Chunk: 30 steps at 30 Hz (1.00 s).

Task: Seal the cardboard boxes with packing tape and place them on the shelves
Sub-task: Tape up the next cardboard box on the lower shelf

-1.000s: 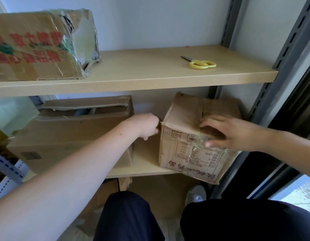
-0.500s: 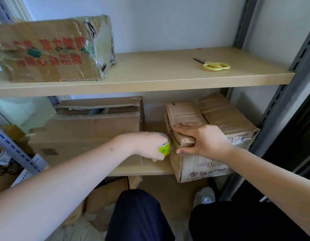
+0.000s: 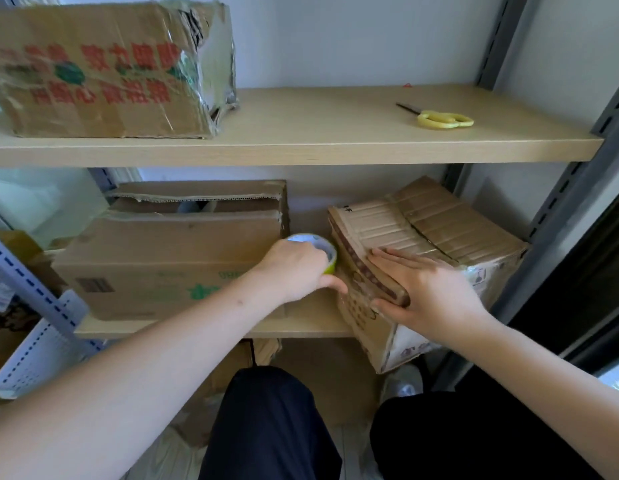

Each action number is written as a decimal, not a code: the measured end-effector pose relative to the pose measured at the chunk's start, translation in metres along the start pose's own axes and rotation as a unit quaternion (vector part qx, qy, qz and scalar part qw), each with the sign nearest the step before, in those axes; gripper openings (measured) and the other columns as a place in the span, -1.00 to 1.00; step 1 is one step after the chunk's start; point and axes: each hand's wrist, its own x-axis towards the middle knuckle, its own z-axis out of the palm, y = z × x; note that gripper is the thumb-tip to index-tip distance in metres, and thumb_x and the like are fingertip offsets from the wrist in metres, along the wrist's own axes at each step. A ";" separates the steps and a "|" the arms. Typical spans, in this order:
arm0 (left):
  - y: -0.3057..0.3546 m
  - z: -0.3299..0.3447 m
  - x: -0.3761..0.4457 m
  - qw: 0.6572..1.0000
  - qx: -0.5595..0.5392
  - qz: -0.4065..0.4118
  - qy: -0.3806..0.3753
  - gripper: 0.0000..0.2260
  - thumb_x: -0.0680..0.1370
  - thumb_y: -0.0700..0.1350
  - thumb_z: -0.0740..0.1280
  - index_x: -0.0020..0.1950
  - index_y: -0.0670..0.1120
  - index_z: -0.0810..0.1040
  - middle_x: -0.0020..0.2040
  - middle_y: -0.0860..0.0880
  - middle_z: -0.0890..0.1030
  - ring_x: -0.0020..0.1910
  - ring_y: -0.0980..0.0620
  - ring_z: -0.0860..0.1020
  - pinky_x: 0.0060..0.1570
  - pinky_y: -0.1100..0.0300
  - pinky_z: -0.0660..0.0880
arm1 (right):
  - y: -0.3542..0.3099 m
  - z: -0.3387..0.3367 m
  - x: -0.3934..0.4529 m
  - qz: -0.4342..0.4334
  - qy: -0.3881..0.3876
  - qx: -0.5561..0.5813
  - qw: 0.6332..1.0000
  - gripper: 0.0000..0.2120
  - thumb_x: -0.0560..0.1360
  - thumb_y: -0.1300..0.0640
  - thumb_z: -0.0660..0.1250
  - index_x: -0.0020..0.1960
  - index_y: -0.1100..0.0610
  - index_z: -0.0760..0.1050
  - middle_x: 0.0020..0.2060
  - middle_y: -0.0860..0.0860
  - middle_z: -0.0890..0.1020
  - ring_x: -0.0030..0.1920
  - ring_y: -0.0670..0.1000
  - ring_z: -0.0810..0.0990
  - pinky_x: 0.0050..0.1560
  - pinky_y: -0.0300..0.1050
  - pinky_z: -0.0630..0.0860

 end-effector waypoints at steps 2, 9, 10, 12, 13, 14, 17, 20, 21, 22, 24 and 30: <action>-0.003 0.002 -0.002 0.997 -0.054 0.058 -0.017 -0.51 0.58 0.33 0.14 -0.18 -0.08 0.48 -0.41 0.04 0.54 -0.40 0.05 0.53 -0.30 0.11 0.53 | 0.014 -0.010 -0.004 -0.014 -0.036 0.031 0.999 -0.28 0.40 -0.24 0.42 0.50 -0.07 0.35 0.43 -0.18 0.41 0.45 -0.18 0.34 0.36 -0.09 0.43; -0.018 0.005 -0.022 0.994 0.050 0.095 0.005 -0.70 0.67 0.10 0.12 -0.14 -0.05 0.42 -0.37 0.08 0.38 -0.35 0.01 0.42 -0.29 0.13 0.38 | 0.015 -0.007 -0.001 -0.055 -0.039 0.045 0.997 -0.32 0.41 -0.22 0.43 0.48 -0.08 0.37 0.41 -0.19 0.44 0.40 -0.23 0.35 0.37 -0.12 0.43; -0.016 0.003 -0.021 0.995 0.060 0.081 0.009 -0.66 0.67 0.12 0.10 -0.16 -0.06 0.44 -0.38 0.08 0.37 -0.36 0.02 0.41 -0.27 0.13 0.38 | 0.016 -0.005 0.001 -0.065 -0.045 0.049 0.996 -0.32 0.41 -0.21 0.42 0.48 -0.08 0.37 0.41 -0.18 0.44 0.41 -0.21 0.36 0.38 -0.09 0.42; -0.014 -0.001 -0.016 0.998 0.055 0.024 0.000 -0.55 0.67 0.19 0.09 -0.22 -0.09 0.46 -0.41 0.06 0.40 -0.36 0.02 0.46 -0.22 0.12 0.44 | 0.023 -0.006 0.006 -0.097 -0.063 0.067 0.991 -0.34 0.43 -0.22 0.39 0.48 -0.07 0.38 0.42 -0.19 0.43 0.44 -0.19 0.35 0.41 -0.03 0.39; -0.013 -0.003 -0.013 0.999 0.049 -0.009 -0.004 -0.50 0.64 0.24 0.09 -0.28 -0.10 0.44 -0.44 0.05 0.41 -0.39 0.03 0.46 -0.20 0.12 0.47 | 0.029 -0.008 0.008 -0.112 -0.075 0.085 0.987 -0.35 0.44 -0.22 0.39 0.48 -0.07 0.38 0.43 -0.20 0.42 0.46 -0.19 0.33 0.44 -0.01 0.35; -0.011 -0.006 -0.010 0.998 0.047 -0.036 -0.001 -0.47 0.62 0.29 0.09 -0.32 -0.09 0.41 -0.46 0.05 0.41 -0.43 0.04 0.42 -0.21 0.12 0.47 | 0.038 -0.012 0.011 -0.116 -0.089 0.111 0.983 -0.36 0.45 -0.20 0.40 0.48 -0.06 0.38 0.44 -0.21 0.41 0.46 -0.19 0.32 0.47 0.00 0.32; -0.005 -0.006 -0.004 0.999 0.032 -0.015 0.023 -0.50 0.62 0.30 0.07 -0.22 -0.08 0.42 -0.43 0.06 0.43 -0.42 0.04 0.43 -0.29 0.12 0.44 | 0.075 -0.031 0.015 -0.082 -0.139 0.157 0.974 -0.36 0.42 -0.06 0.48 0.46 -0.12 0.36 0.42 -0.28 0.39 0.48 -0.22 0.27 0.53 0.00 0.17; 0.009 -0.004 -0.002 0.997 -0.033 0.076 -0.009 -0.74 0.63 0.11 0.15 -0.09 -0.06 0.43 -0.34 0.06 0.44 -0.32 -0.01 0.47 -0.35 0.11 0.37 | 0.111 -0.044 0.013 -0.027 -0.188 0.119 0.975 -0.32 0.43 0.10 0.49 0.44 -0.25 0.29 0.40 -0.40 0.33 0.47 -0.35 0.15 0.56 0.03 0.00; 0.014 -0.003 0.002 0.996 -0.036 0.086 -0.007 -0.77 0.63 0.05 0.16 -0.10 -0.07 0.41 -0.34 0.05 0.43 -0.30 -0.02 0.47 -0.35 0.11 0.34 | 0.118 -0.044 0.011 -0.009 -0.190 0.102 0.976 -0.30 0.44 0.13 0.49 0.44 -0.26 0.27 0.41 -0.38 0.33 0.47 -0.34 0.15 0.57 0.03 -0.01; 0.018 -0.005 0.006 0.997 -0.025 0.078 0.005 -0.77 0.64 0.04 0.15 -0.11 -0.08 0.40 -0.33 0.05 0.42 -0.29 -0.03 0.45 -0.32 0.12 0.32 | 0.122 -0.044 0.008 0.001 -0.177 0.083 0.981 -0.29 0.44 0.16 0.49 0.45 -0.23 0.28 0.41 -0.32 0.36 0.48 -0.29 0.19 0.57 0.03 0.01; 0.013 -0.007 0.018 1.000 0.009 0.006 0.028 -0.68 0.67 0.12 0.12 -0.14 -0.08 0.39 -0.32 0.03 0.42 -0.25 -0.04 0.43 -0.28 0.13 0.29 | 0.124 -0.039 0.000 -0.010 -0.128 0.036 0.991 -0.31 0.43 0.21 0.50 0.47 -0.10 0.34 0.39 -0.17 0.45 0.46 -0.11 0.32 0.53 0.02 0.12; -0.012 -0.006 0.026 0.995 0.077 -0.049 0.037 -0.56 0.64 0.27 0.05 -0.13 -0.07 0.39 -0.33 0.03 0.42 -0.25 -0.07 0.43 -0.32 0.14 0.27 | 0.114 -0.048 -0.006 0.035 -0.146 -0.038 0.988 -0.38 0.43 0.16 0.46 0.40 -0.10 0.29 0.35 -0.12 0.42 0.35 0.10 0.44 0.32 0.04 0.44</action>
